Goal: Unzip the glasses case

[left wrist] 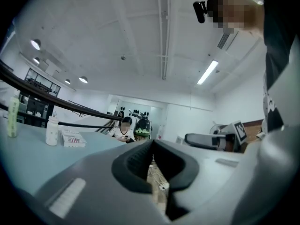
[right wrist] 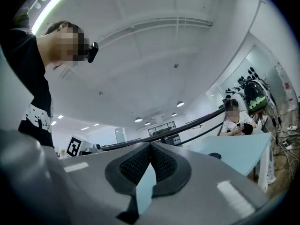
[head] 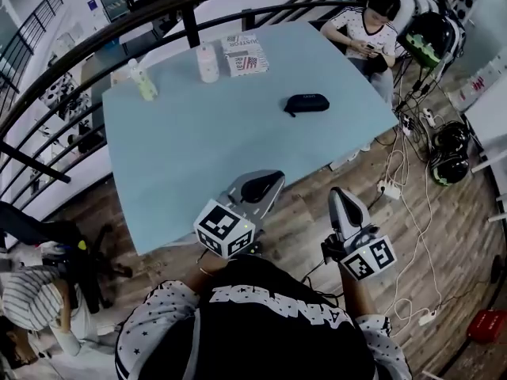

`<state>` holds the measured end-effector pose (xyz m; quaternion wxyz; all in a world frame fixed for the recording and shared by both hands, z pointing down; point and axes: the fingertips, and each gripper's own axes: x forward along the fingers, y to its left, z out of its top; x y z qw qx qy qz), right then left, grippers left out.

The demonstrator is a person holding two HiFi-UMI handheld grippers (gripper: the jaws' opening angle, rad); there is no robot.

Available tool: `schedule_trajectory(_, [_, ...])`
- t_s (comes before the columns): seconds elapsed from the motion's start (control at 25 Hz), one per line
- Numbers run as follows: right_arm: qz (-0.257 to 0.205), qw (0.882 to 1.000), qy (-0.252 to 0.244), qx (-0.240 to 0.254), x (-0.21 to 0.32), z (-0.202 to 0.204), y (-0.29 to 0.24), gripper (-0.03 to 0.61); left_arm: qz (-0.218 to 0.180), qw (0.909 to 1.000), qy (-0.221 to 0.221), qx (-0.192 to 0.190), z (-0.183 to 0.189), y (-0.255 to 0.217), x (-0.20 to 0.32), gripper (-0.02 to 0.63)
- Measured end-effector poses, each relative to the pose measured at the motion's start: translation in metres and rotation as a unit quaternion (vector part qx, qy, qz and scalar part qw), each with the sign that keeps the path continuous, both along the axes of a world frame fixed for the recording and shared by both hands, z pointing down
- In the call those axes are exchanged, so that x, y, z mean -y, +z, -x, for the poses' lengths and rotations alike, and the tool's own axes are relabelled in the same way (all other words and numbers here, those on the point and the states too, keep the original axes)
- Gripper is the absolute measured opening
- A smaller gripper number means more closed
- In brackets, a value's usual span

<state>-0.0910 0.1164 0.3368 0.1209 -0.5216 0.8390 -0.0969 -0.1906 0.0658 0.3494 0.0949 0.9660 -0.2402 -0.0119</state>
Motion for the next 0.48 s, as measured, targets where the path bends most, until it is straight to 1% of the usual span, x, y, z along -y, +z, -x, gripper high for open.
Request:
schedule_trajectory(0.2, [-0.004,0.999,-0.045,0.009,0.049,0.028,-0.004,-0.006,-0.014,0.9995,-0.029,0.002,0.020,-0.010,0.034,0.000])
schedule_trajectory(0.36, [0.001,0.997,-0.073,0.013,0.073,0.047,0.001,-0.006,-0.011,0.9978,-0.065,0.007,0.043,-0.007,0.050,0.000])
schedule_trajectory(0.48, [0.005,0.996,-0.089,0.018,0.091,0.050,0.008,-0.006,-0.019,0.9951,-0.097,0.004,0.057,-0.007,0.059,0.000])
